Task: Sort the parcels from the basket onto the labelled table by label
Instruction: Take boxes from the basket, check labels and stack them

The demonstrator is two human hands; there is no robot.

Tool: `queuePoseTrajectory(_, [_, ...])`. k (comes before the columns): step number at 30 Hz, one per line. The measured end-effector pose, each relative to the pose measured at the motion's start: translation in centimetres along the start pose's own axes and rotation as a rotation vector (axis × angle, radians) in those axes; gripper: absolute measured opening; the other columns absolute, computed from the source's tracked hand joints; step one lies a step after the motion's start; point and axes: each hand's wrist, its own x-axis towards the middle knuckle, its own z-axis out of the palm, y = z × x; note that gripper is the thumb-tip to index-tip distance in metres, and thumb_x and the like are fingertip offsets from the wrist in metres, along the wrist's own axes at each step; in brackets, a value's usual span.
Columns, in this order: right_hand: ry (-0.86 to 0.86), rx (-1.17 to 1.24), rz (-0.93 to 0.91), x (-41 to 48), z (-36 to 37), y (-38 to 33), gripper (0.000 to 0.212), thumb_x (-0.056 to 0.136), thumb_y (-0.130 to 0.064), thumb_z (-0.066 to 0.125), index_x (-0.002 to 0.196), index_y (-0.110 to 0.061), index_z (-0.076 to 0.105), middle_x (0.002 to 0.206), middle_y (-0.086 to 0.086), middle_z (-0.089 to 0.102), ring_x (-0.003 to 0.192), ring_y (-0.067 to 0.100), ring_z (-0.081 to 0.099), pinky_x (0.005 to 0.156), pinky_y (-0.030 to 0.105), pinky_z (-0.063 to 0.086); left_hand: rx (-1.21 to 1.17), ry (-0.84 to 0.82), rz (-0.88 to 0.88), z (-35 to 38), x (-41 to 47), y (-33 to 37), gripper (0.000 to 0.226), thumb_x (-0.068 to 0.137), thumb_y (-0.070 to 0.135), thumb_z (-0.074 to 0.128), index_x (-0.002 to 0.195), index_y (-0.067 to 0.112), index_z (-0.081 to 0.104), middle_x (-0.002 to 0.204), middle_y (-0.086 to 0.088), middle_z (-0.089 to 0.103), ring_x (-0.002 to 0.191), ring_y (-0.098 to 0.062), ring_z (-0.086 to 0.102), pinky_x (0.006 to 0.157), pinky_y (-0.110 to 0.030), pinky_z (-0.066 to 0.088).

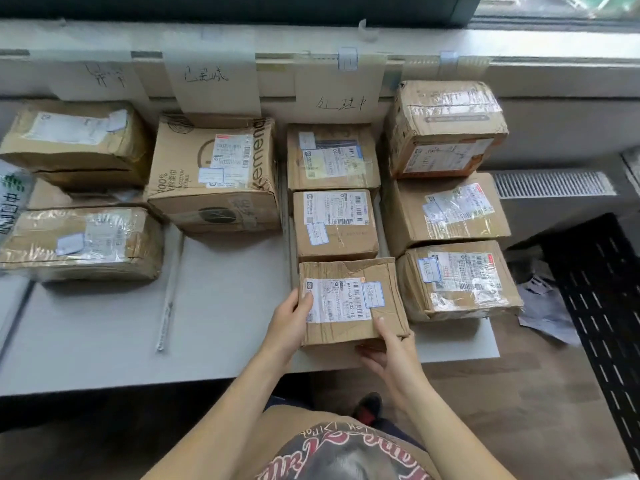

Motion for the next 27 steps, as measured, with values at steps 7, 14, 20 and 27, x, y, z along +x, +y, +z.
queuePoseTrajectory(7, [0.022, 0.038, -0.008, 1.3, 1.4, -0.1, 0.045, 0.100, -0.031, 0.066, 0.138, -0.022, 0.043, 0.132, 0.011, 0.066, 0.107, 0.036, 0.073, 0.070, 0.037, 0.064, 0.128, 0.026, 0.035, -0.8, 1.5, 0.3, 0.021, 0.109, 0.025, 0.048, 0.113, 0.024, 0.069, 0.106, 0.014, 0.074, 0.090, 0.009, 0.068, 0.067, -0.008, 0.048])
queuePoseTrajectory(14, [0.051, 0.031, 0.000, 2.0, 1.6, 0.5, 0.051, 0.099, -0.036, 0.067, 0.142, -0.025, 0.041, 0.134, 0.011, 0.066, 0.108, 0.035, 0.073, 0.073, 0.040, 0.064, 0.214, -0.032, 0.034, -1.5, 2.2, 0.2, 0.020, 0.109, 0.028, 0.048, 0.116, 0.024, 0.067, 0.109, 0.012, 0.073, 0.098, 0.001, 0.067, 0.070, -0.011, 0.049])
queuePoseTrajectory(20, [0.034, 0.072, -0.001, 1.0, 2.0, 0.3, 0.056, 0.097, -0.041, 0.069, 0.145, -0.028, 0.043, 0.132, 0.009, 0.069, 0.102, 0.031, 0.076, 0.084, 0.045, 0.059, 0.139, -0.049, 0.038, -2.1, 1.6, 0.6, 0.025, 0.107, 0.029, 0.054, 0.129, 0.027, 0.066, 0.118, 0.013, 0.073, 0.106, -0.002, 0.068, 0.086, -0.023, 0.056])
queuePoseTrajectory(27, [0.000, 0.197, -0.098, -2.1, 2.4, 1.8, 0.072, 0.101, -0.035, 0.065, 0.156, -0.041, 0.019, 0.137, 0.013, 0.062, 0.101, 0.030, 0.076, 0.089, 0.044, 0.059, 0.049, -0.006, 0.100, -2.7, -2.3, -0.6, 0.018, 0.105, 0.031, 0.058, 0.121, 0.036, 0.066, 0.126, 0.013, 0.071, 0.114, -0.003, 0.067, 0.103, -0.034, 0.054])
